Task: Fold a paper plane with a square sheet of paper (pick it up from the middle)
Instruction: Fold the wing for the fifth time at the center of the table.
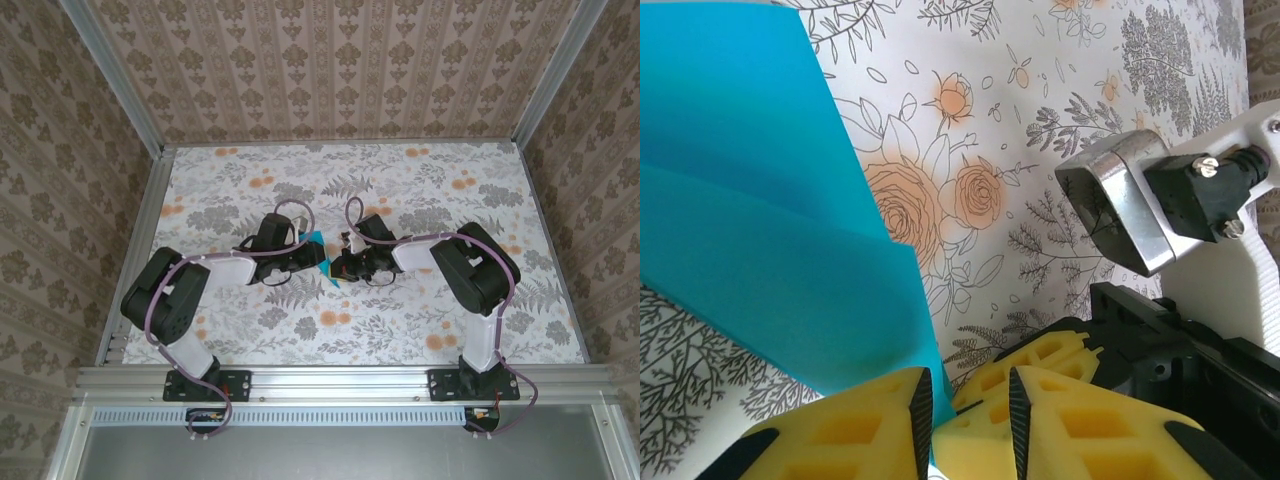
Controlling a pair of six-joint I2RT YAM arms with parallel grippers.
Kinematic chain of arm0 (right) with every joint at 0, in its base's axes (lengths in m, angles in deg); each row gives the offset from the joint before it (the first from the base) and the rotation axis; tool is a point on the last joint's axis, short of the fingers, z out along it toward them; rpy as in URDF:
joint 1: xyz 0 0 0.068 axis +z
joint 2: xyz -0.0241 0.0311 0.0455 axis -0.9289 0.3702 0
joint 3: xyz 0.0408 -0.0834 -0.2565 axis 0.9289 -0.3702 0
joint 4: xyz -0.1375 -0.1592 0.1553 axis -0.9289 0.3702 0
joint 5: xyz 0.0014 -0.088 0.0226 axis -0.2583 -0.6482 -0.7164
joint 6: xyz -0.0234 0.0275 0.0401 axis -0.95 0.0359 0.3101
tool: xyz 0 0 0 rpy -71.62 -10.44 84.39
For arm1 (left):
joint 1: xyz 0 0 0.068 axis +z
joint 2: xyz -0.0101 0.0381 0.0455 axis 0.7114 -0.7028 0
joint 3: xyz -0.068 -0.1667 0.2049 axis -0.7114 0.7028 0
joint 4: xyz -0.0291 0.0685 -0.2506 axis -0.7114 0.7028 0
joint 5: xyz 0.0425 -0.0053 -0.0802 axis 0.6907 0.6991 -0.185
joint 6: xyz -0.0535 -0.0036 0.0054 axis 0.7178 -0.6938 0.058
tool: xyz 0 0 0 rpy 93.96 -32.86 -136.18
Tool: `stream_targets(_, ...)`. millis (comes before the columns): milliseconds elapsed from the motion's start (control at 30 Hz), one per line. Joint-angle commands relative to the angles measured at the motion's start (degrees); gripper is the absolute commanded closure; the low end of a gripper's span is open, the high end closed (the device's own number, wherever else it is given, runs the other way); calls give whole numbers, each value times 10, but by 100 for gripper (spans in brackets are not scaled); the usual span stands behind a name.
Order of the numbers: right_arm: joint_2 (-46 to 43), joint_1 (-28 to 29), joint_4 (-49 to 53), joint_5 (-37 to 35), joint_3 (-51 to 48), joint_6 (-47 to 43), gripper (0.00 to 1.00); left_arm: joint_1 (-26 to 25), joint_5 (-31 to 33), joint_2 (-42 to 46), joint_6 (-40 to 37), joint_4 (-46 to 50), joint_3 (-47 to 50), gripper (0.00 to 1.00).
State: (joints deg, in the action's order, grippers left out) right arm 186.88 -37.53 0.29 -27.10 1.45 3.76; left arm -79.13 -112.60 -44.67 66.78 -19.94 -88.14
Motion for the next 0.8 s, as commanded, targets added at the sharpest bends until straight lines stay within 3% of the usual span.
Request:
stream_targets(0,28,-6,27,-36,-18,10,98,-5,-8,-22,-3,-19,-5,73)
stream_targets(767,40,-17,11,-24,-34,34,98,-3,-4,-76,-3,-33,-22,76)
